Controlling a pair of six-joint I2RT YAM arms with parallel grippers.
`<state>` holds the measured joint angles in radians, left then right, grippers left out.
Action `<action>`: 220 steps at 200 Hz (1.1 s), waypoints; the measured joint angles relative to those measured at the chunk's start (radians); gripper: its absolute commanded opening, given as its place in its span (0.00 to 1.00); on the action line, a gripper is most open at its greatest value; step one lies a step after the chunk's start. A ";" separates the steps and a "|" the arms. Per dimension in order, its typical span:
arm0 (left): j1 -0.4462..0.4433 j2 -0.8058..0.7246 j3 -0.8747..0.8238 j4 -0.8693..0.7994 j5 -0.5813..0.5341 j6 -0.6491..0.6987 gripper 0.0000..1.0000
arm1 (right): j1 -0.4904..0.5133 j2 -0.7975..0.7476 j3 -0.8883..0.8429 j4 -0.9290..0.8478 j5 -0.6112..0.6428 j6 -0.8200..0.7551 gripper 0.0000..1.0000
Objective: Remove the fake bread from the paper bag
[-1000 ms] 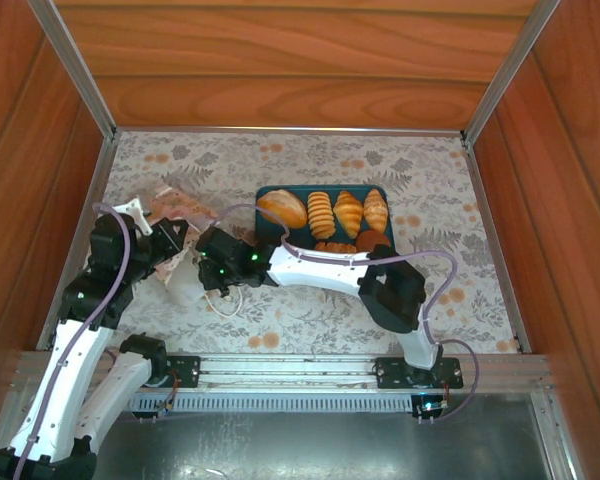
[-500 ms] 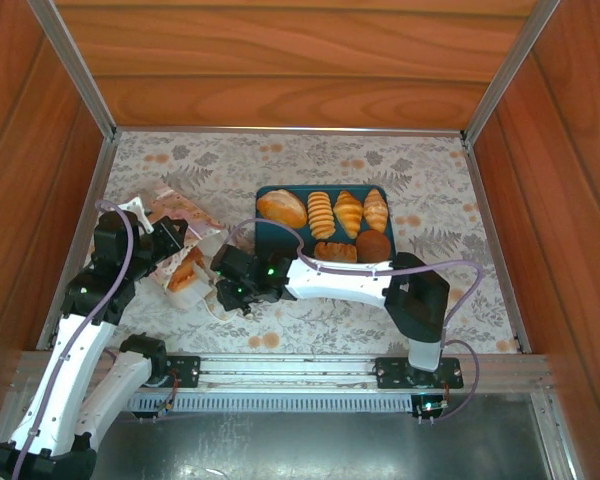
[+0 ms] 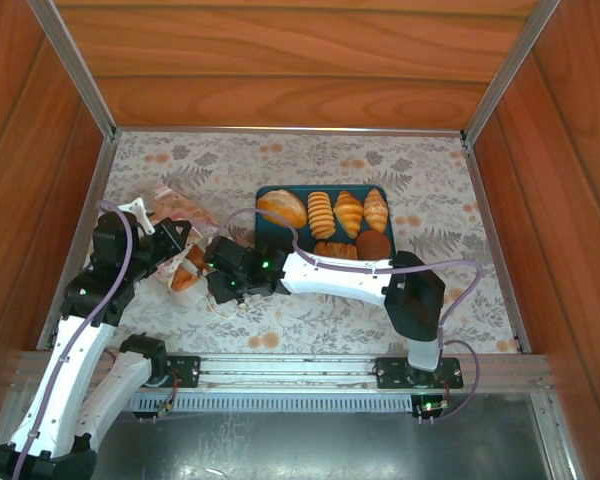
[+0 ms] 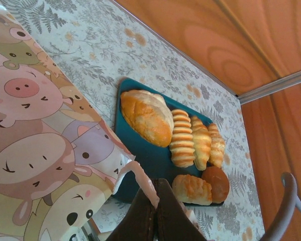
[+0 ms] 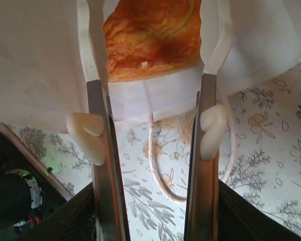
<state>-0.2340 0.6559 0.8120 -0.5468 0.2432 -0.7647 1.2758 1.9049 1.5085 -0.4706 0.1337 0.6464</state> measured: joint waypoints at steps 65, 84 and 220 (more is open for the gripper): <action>0.000 -0.010 0.000 0.000 0.006 0.000 0.00 | 0.000 0.138 0.134 -0.062 0.005 0.019 0.62; 0.000 -0.010 0.000 0.000 0.006 0.000 0.00 | 0.000 0.178 0.179 -0.105 0.003 0.019 0.63; 0.000 -0.042 0.000 0.001 0.005 -0.003 0.00 | -0.001 0.062 0.090 -0.137 -0.012 -0.081 0.38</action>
<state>-0.2340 0.6144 0.8120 -0.5461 0.2478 -0.7677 1.2751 1.9671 1.5990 -0.6071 0.1219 0.5652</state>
